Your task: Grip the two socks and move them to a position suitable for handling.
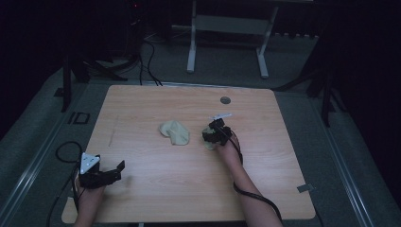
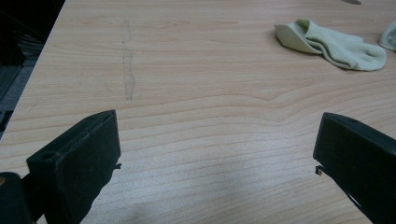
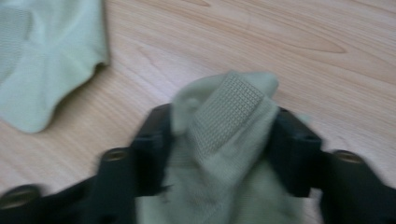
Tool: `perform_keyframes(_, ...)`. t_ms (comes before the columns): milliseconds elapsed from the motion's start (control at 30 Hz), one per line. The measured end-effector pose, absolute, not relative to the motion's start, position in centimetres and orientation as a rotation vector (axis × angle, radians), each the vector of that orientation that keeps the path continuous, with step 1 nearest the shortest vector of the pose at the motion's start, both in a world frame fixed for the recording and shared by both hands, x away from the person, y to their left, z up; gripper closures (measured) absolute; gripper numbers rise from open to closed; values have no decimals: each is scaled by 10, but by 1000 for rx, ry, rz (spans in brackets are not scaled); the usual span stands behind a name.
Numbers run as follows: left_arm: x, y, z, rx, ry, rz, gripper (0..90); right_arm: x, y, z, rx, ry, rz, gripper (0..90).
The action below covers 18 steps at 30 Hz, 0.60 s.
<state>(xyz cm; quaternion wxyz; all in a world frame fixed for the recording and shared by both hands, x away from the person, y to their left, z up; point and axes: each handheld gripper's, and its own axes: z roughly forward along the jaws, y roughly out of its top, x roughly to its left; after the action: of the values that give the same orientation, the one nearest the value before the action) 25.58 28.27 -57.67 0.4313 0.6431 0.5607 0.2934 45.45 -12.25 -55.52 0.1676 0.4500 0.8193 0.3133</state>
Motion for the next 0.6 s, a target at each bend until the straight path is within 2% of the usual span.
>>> perform_keyframes(33, 256, 283, -577, 1604, 1398, 732, 6, 454, -123, -555, 1280, 2331, 891, 492)
perform_keyframes(67, 256, 283, -577, 1607, 1403, 731, 6, 454, -122, -555, 1277, 2340, 897, 542)
perform_keyframes(100, 256, 283, -577, 1607, 1404, 729, 6, 453, -120, -554, 1273, 2356, 908, 636)
perform_keyframes(167, 256, 283, -577, 1607, 1402, 727, 6, 453, -119, -553, 1268, 2381, 918, 738)
perform_keyframes(233, 256, 283, -577, 1609, 1401, 725, 6, 453, -117, -551, 1263, 2397, 906, 782)
perform_keyframes(600, 256, 283, -577, 1609, 1399, 723, 6, 442, -122, -526, 1236, 2424, 925, 791)
